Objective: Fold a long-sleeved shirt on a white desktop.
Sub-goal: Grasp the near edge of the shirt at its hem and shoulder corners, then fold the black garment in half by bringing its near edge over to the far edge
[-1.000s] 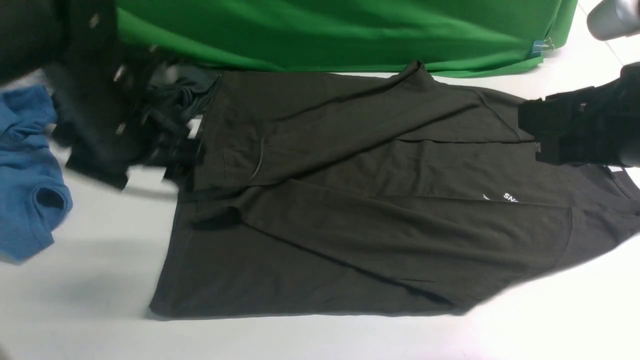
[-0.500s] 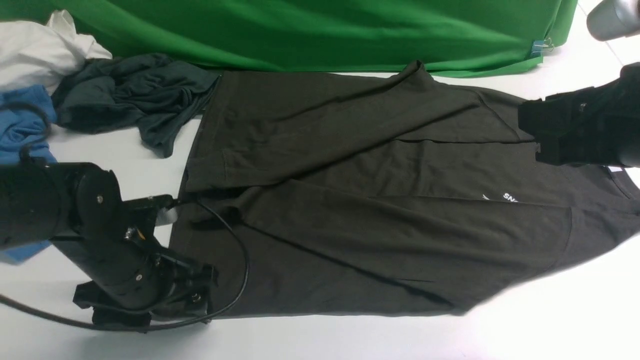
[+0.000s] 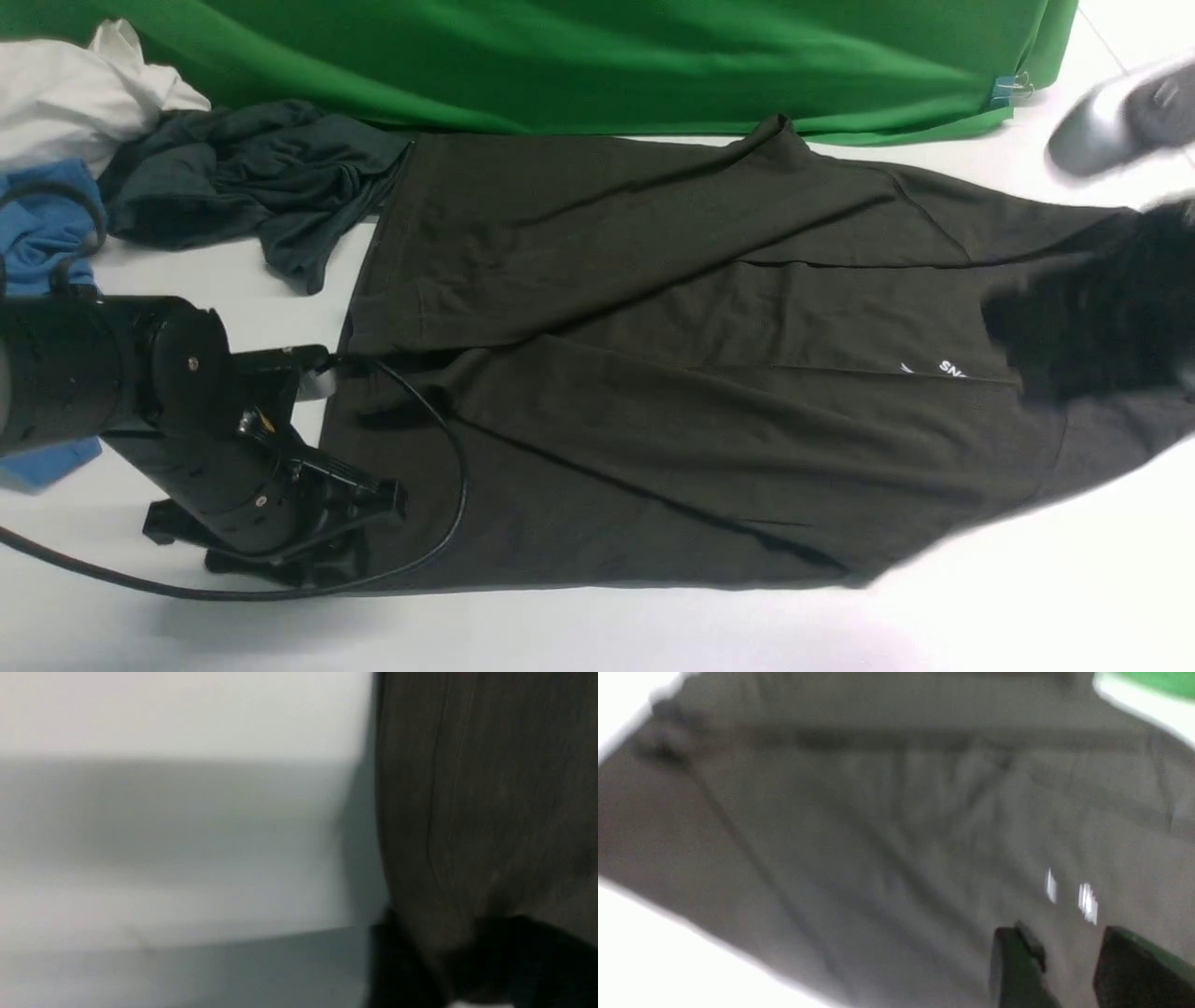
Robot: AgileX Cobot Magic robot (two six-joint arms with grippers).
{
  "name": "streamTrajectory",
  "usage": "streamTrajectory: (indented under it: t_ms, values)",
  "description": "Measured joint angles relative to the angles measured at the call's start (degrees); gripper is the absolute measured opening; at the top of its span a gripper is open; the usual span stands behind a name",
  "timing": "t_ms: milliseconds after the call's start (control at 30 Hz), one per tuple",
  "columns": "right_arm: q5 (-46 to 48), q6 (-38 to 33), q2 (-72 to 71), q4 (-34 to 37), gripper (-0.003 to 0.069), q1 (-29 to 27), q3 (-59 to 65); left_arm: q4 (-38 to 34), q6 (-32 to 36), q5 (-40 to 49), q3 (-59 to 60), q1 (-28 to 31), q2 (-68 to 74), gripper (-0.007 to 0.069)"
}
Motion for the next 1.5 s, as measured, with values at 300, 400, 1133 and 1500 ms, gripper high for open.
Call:
streamTrajectory:
  t_ms: [300, 400, 1133, 1500]
  values:
    - [7.9, -13.6, 14.5, 1.2, 0.0541, 2.3, 0.0, -2.7, 4.2, -0.9, 0.0, 3.1, 0.3, 0.0048]
    - [5.0, -16.5, 20.0, 1.3, 0.0531, 4.5, 0.0, -3.7, 4.6, -0.9, 0.0, 3.4, 0.3, 0.0048]
    - [1.8, -13.6, 32.1, 1.6, 0.005, 6.3, -0.5, -1.8, 5.6, -0.5, 1.2, 3.5, -4.0, 0.0046]
    - [9.5, -13.7, 15.5, 7.7, 0.005, 7.4, 2.8, -0.6, 5.6, 8.2, 4.8, 3.5, -21.4, 0.0046]
